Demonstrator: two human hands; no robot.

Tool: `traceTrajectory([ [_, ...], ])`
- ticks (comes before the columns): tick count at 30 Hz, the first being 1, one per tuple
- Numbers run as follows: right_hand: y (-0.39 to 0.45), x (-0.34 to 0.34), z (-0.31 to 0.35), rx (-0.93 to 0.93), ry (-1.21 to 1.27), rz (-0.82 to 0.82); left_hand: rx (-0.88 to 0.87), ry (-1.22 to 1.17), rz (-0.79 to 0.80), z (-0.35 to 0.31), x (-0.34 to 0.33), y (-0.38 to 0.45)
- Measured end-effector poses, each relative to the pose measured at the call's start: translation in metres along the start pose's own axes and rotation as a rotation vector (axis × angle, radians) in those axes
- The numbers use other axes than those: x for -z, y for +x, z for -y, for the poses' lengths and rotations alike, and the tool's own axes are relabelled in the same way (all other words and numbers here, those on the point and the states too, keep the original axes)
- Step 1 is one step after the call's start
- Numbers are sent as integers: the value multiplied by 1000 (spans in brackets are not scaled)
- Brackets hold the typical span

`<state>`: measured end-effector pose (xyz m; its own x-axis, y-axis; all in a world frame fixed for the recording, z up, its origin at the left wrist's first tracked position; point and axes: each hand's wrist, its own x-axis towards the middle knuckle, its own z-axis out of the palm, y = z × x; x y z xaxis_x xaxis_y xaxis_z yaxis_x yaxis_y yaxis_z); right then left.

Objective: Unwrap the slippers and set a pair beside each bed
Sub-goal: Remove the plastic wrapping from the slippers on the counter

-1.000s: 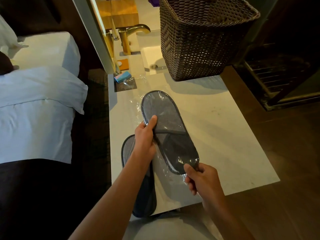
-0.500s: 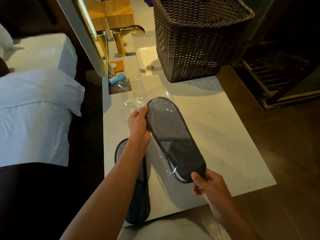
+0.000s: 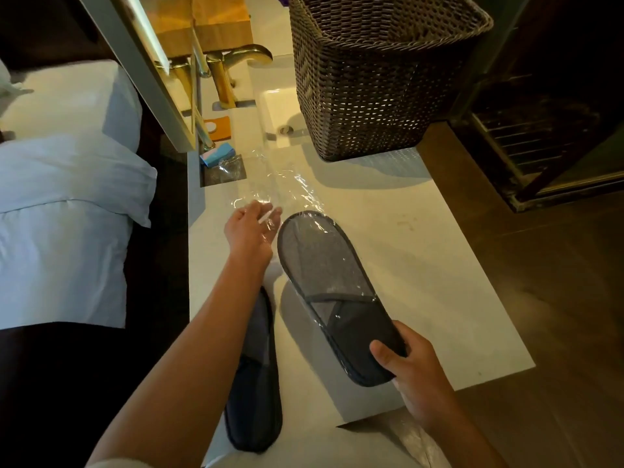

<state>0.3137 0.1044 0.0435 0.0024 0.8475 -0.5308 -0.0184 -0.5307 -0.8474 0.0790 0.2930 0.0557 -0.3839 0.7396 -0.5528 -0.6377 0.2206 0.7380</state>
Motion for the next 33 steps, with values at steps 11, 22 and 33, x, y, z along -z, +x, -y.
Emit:
traceTrajectory([
  [11, 38, 1, 13, -81, 170, 133, 104, 252, 186, 31, -3, 1],
  [22, 66, 5, 18, -199, 113, 191, 178, 217, 93, 11, -18, 44],
  [33, 99, -23, 44, -112, 76, 78, 100, 336, 52, 40, -35, 41],
])
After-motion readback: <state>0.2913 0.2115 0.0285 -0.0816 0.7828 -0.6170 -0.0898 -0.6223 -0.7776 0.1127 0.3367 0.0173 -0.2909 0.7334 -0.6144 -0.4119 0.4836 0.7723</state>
